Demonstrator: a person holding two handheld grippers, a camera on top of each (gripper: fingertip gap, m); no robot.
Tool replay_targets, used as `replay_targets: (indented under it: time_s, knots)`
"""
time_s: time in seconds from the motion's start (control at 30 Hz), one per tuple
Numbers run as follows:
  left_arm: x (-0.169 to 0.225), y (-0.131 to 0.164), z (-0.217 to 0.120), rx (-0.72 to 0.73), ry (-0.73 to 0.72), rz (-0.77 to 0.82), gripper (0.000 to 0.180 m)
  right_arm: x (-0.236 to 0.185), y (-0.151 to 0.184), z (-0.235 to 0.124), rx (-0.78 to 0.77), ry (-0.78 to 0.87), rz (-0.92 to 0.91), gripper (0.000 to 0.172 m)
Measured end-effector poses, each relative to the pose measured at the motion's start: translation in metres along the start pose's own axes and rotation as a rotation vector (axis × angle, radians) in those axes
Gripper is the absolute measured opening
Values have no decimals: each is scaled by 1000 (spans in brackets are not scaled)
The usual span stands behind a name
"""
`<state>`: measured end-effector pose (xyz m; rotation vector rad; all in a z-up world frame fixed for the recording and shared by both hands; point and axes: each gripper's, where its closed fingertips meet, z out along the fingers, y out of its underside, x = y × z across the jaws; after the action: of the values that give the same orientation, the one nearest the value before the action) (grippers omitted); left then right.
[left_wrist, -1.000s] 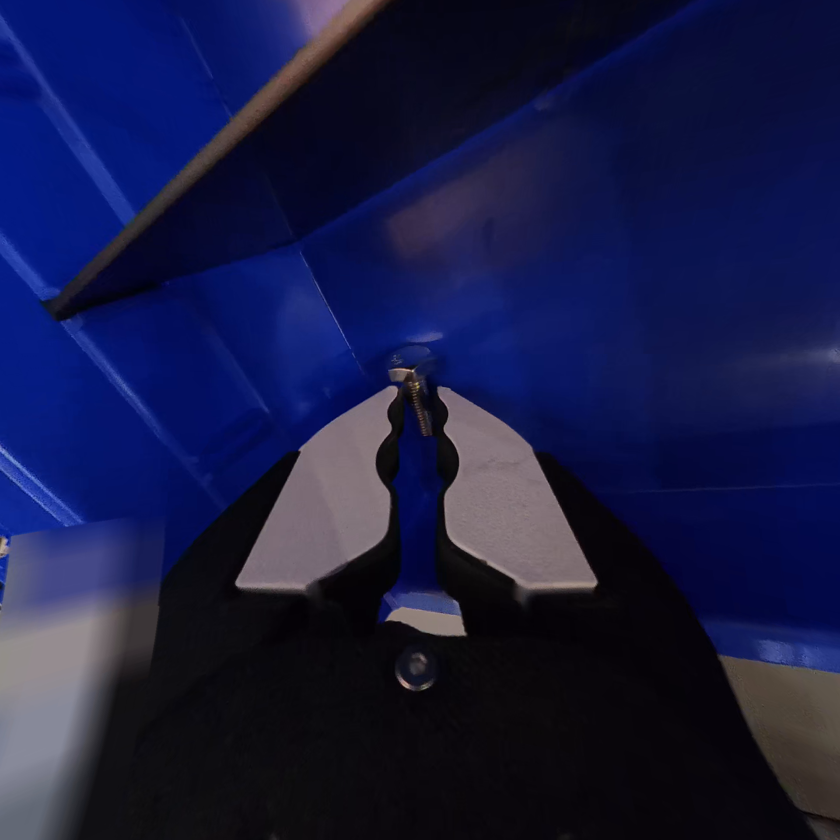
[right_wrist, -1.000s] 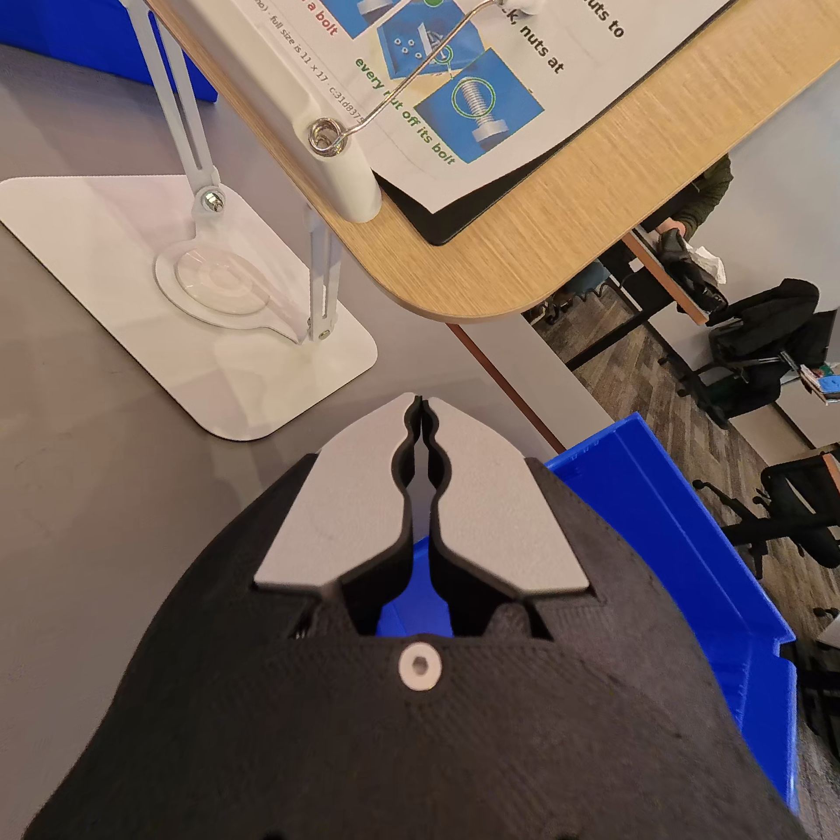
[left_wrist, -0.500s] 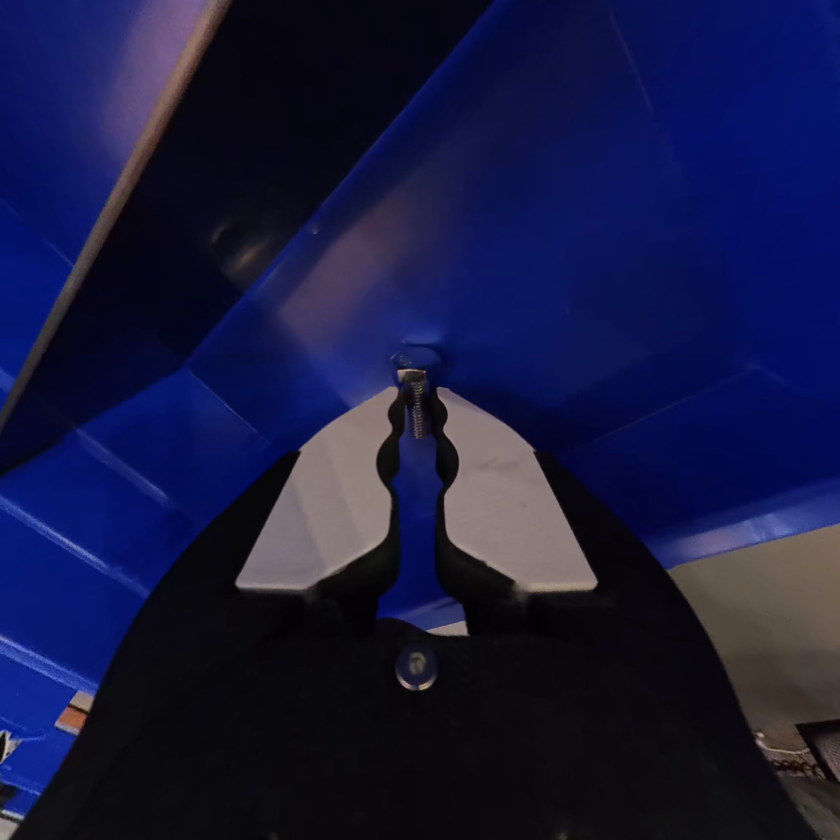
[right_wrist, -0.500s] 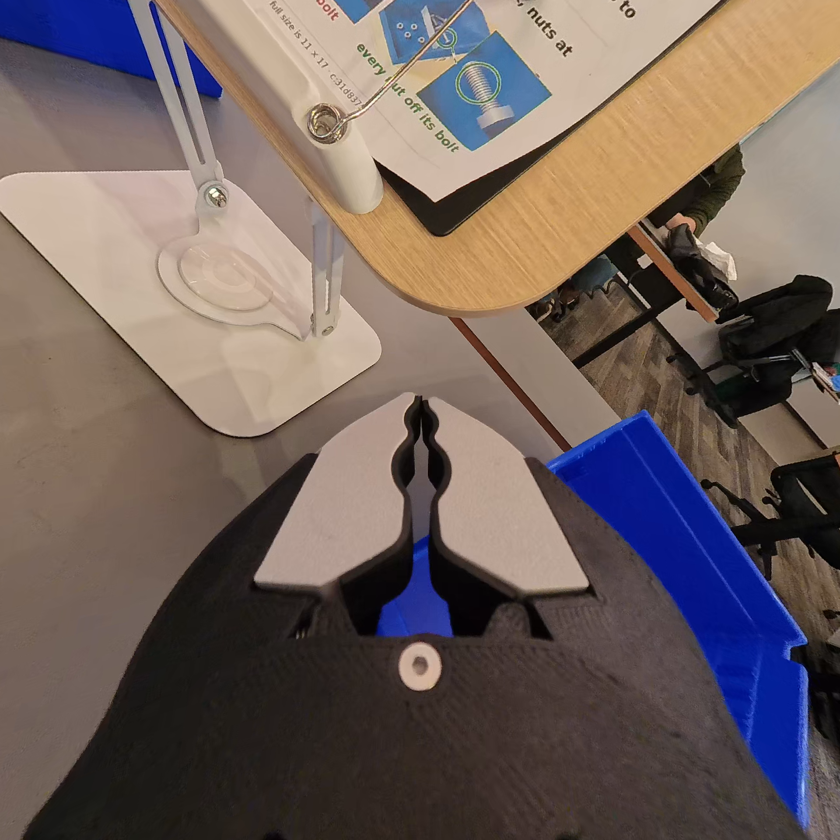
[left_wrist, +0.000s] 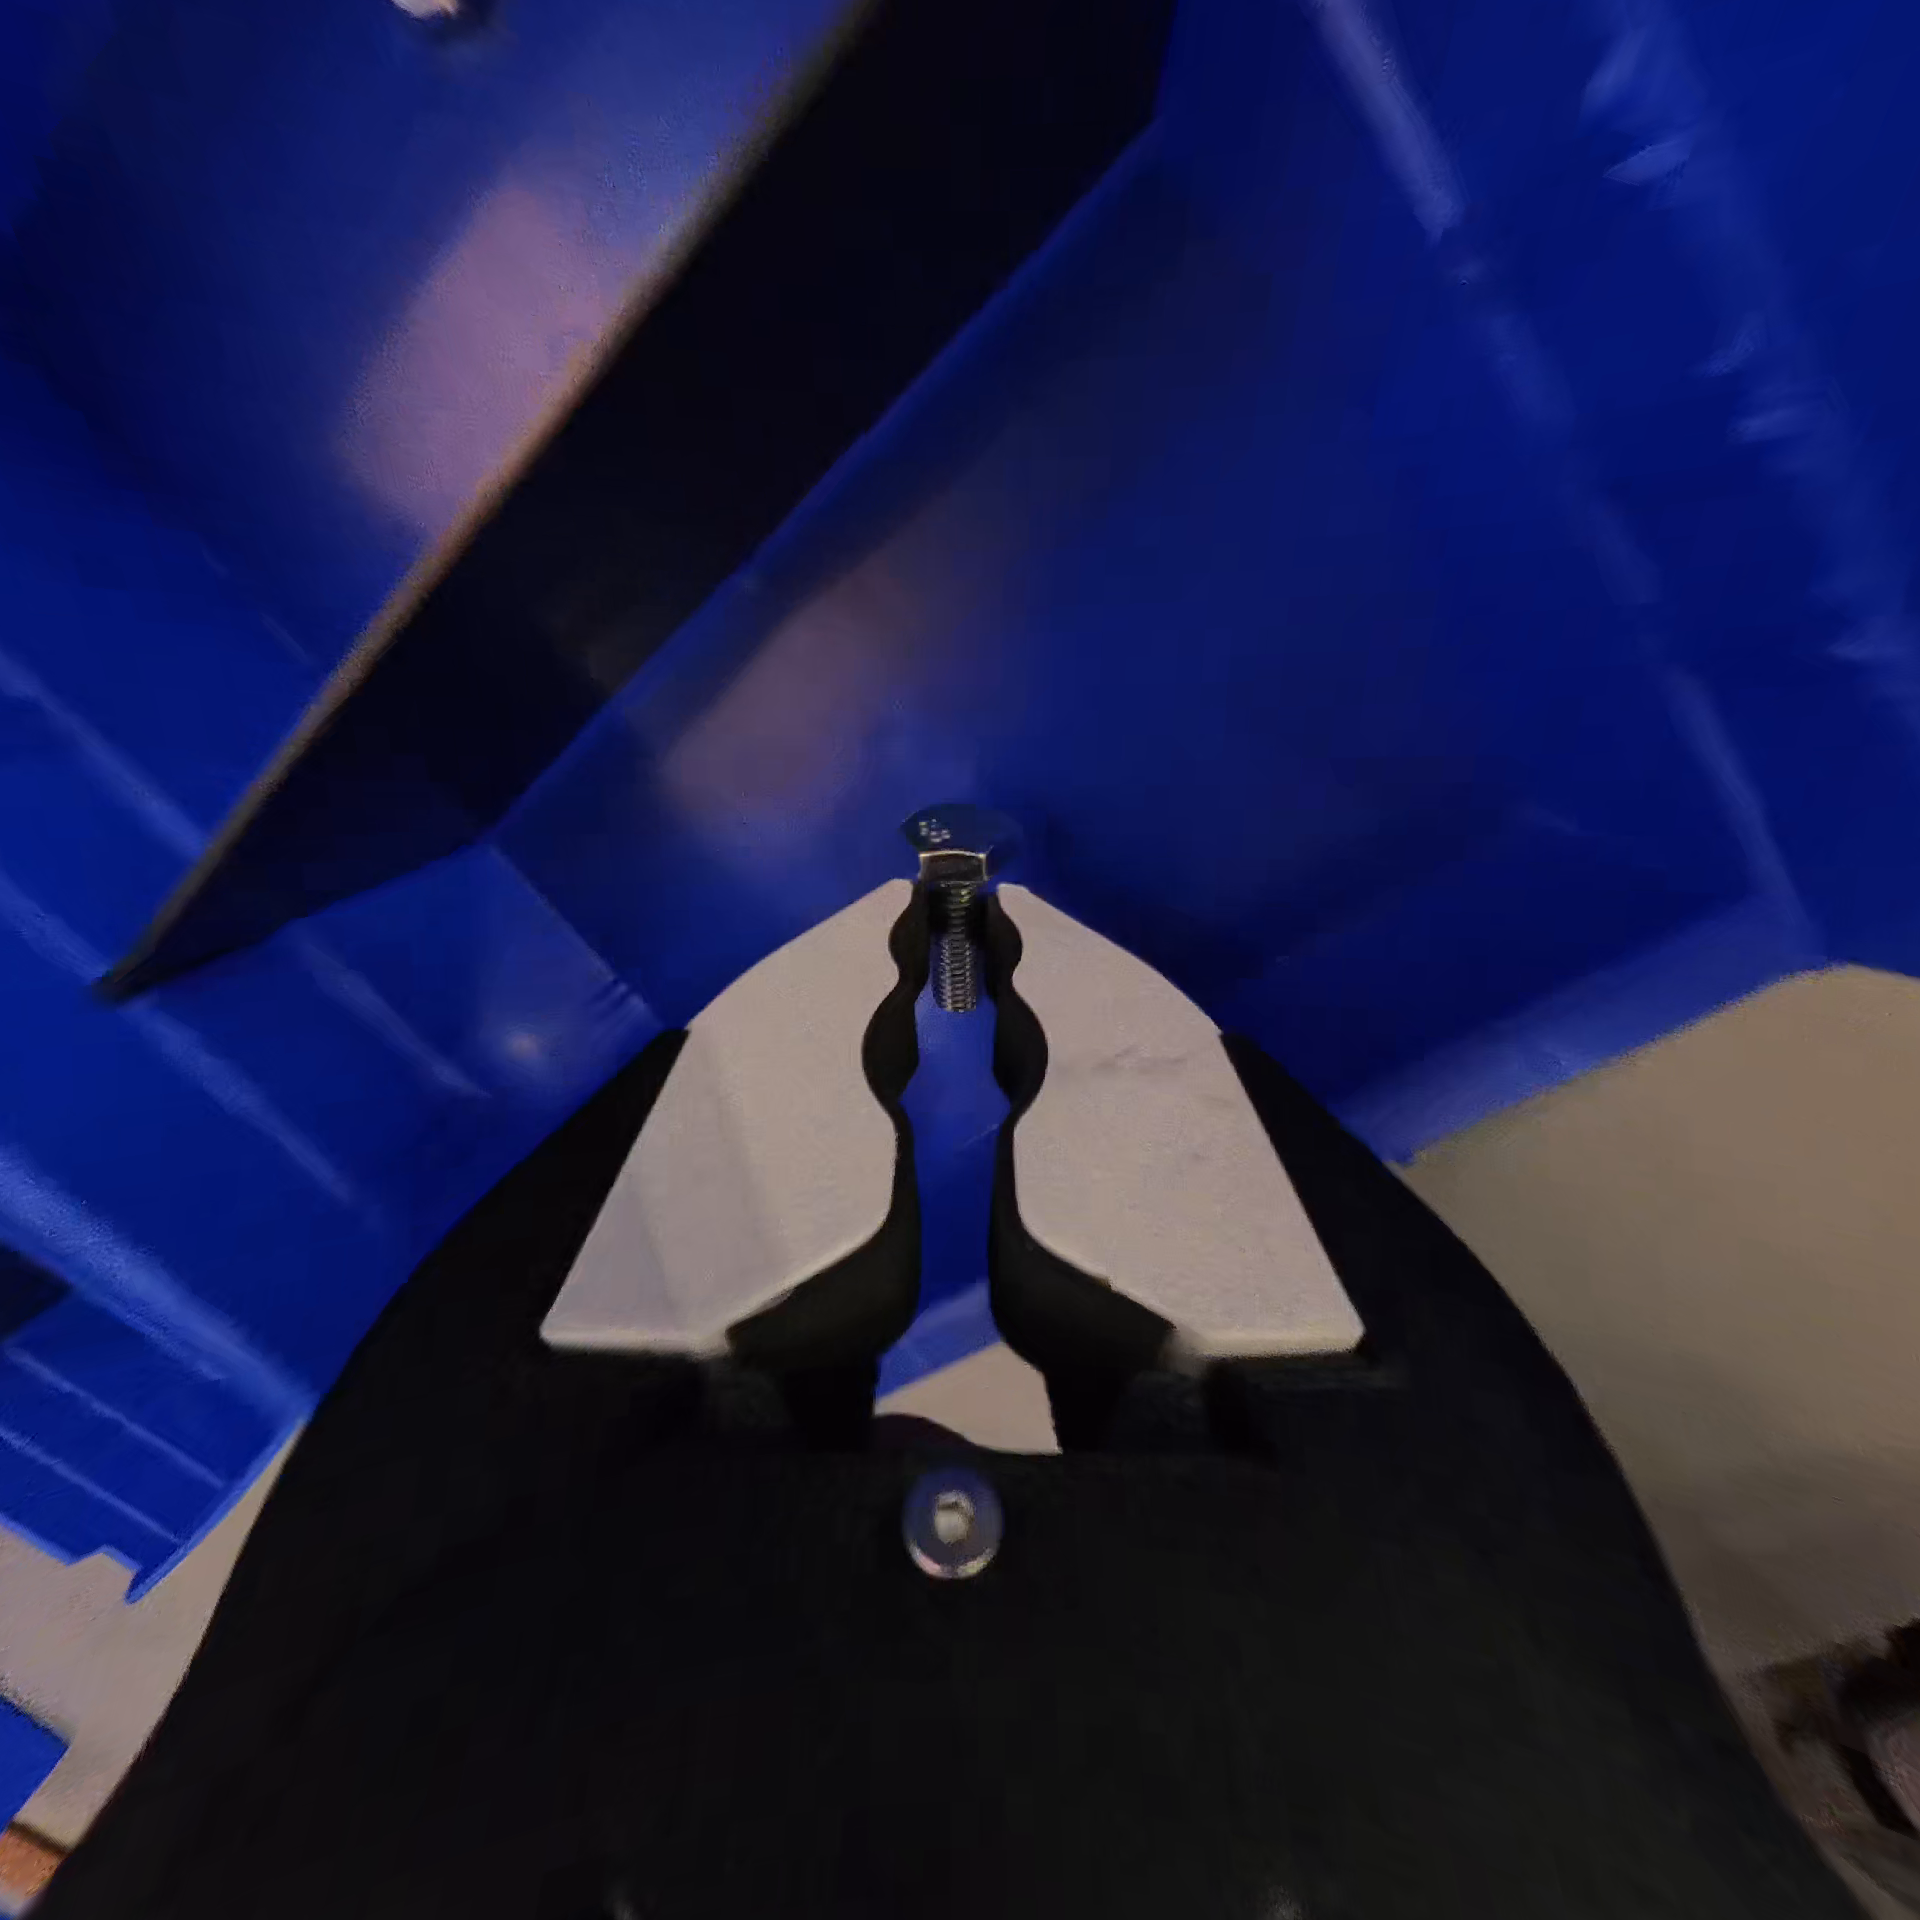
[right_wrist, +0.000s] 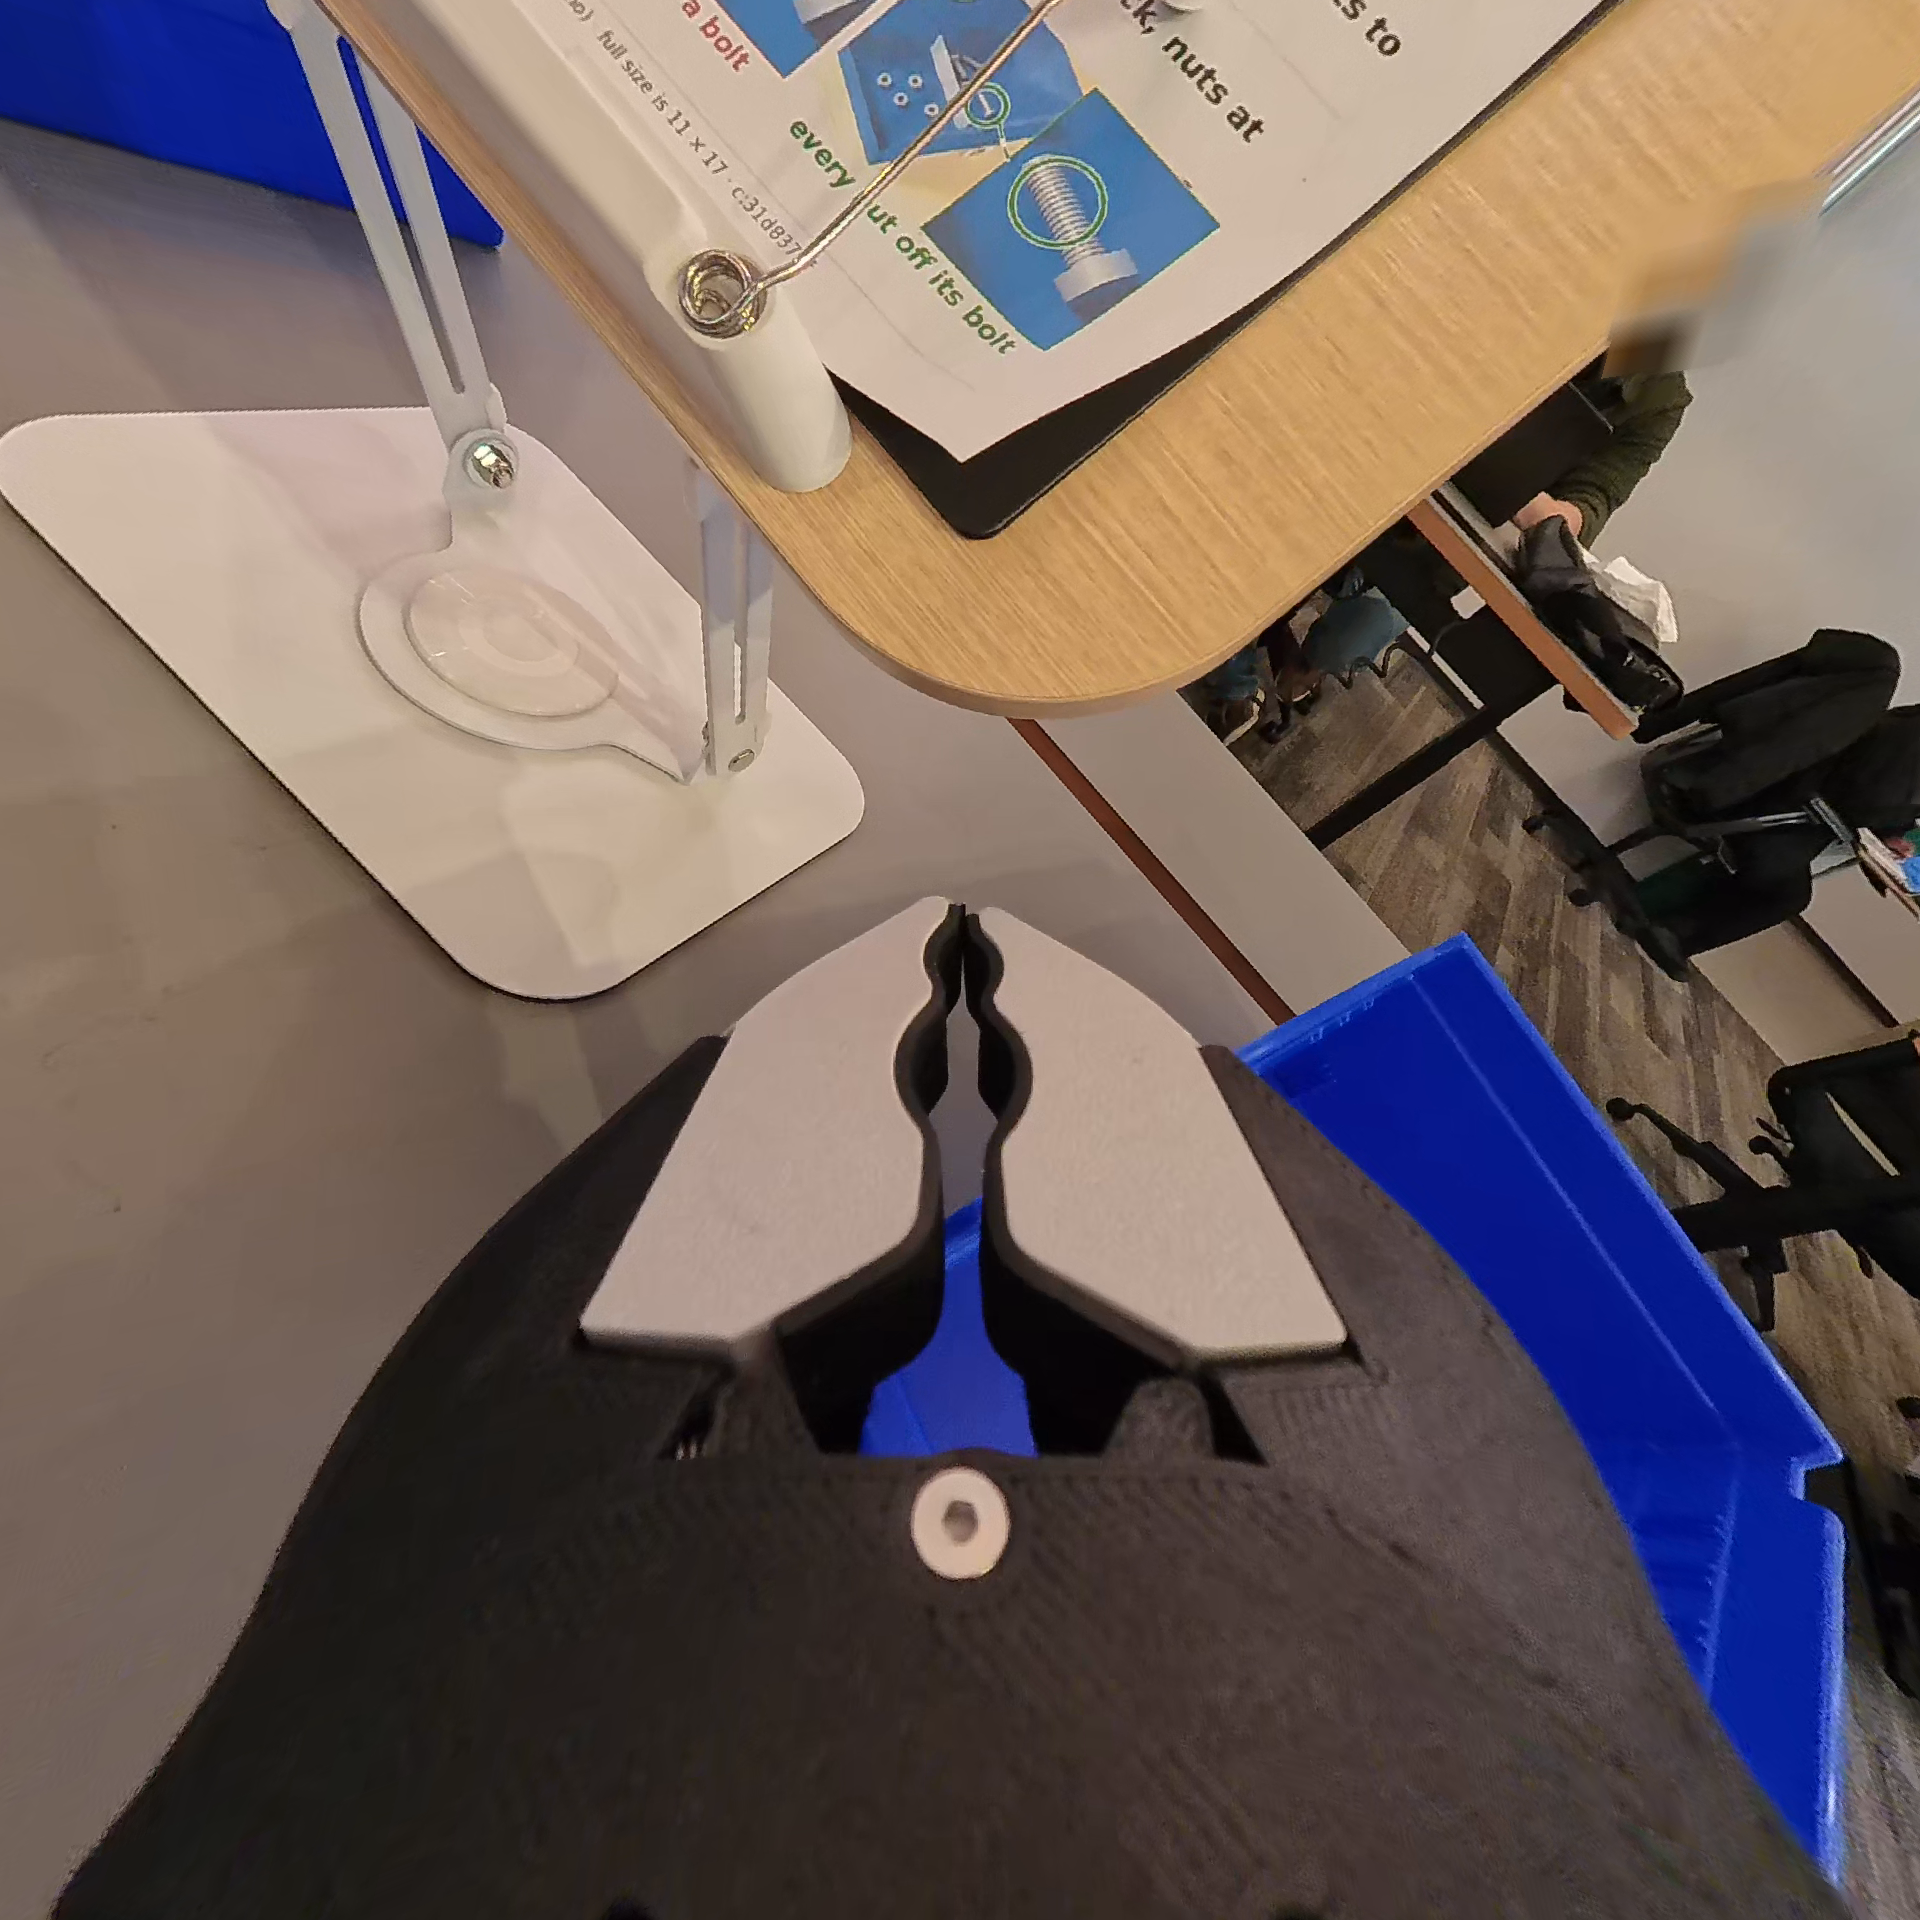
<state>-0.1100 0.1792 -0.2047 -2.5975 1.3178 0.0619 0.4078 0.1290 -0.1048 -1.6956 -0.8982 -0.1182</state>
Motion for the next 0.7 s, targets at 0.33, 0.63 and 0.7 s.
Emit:
replay_targets:
  time_s: [0.33, 0.63, 0.7]
  knots:
    - [110, -52, -134, 587, 56, 200, 9, -6, -1, 3, 12, -29, 13, 0]
    - [268, -112, -53, 537, 308, 489, 9, -10, 4, 6, 9, -46, 12, 0]
    - [280, -120, -28, 478, 285, 530, 9, -10, 6, 7, 8, -48, 12, 0]
